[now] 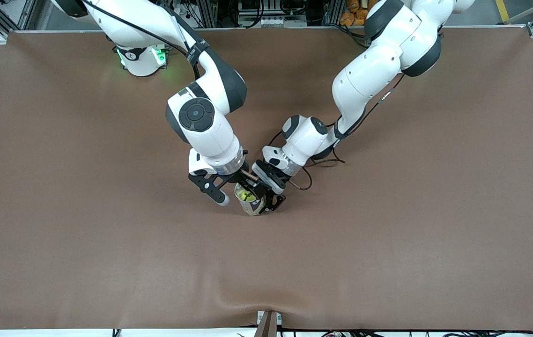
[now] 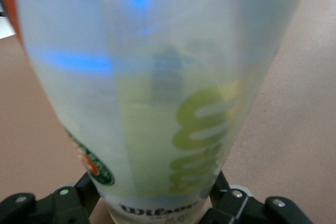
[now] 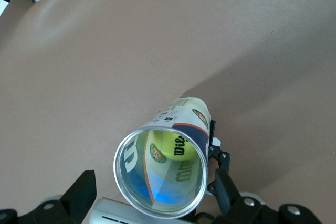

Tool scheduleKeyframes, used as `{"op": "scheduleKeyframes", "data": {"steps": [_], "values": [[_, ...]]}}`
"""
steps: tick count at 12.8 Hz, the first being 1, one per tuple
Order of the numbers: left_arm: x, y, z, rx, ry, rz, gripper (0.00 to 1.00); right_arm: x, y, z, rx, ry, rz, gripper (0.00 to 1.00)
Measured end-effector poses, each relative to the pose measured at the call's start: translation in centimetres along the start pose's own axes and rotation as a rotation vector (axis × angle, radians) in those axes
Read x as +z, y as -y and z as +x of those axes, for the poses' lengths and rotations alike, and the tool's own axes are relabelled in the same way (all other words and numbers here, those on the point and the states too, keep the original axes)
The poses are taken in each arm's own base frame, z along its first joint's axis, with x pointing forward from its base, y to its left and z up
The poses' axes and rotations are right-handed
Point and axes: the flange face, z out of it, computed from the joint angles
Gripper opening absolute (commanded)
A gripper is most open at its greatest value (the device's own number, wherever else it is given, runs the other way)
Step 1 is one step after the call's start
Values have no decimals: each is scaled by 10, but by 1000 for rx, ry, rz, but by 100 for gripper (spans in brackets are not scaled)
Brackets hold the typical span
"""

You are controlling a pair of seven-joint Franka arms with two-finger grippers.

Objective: Insert tennis ball vertically with right arm

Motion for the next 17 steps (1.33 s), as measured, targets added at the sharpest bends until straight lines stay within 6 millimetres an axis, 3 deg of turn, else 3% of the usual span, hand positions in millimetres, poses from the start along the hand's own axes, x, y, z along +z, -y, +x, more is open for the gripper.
{"op": "scheduleKeyframes", "data": {"steps": [1, 2, 4, 7, 10, 12, 17], "values": [[0, 0, 0, 0, 0, 0, 89, -1, 0, 3, 3, -2, 3, 100], [0, 0, 0, 0, 0, 0, 99, -4, 0, 9, 10, -6, 8, 100], [0, 0, 0, 0, 0, 0, 100, -13, -3, 31, 29, -19, 22, 100], [0, 0, 1, 0, -2, 0, 100, -55, -15, 78, -20, -42, 31, 100], [-1, 2, 5, -1, -9, 3, 100, -101, -46, 128, -155, -43, -22, 100], [-5, 5, 13, 0, -20, 9, 100, -120, -71, 159, -264, -27, -67, 100], [-8, 20, 11, -10, -14, 24, 100, -123, -129, 205, -455, 66, -175, 100]]}}
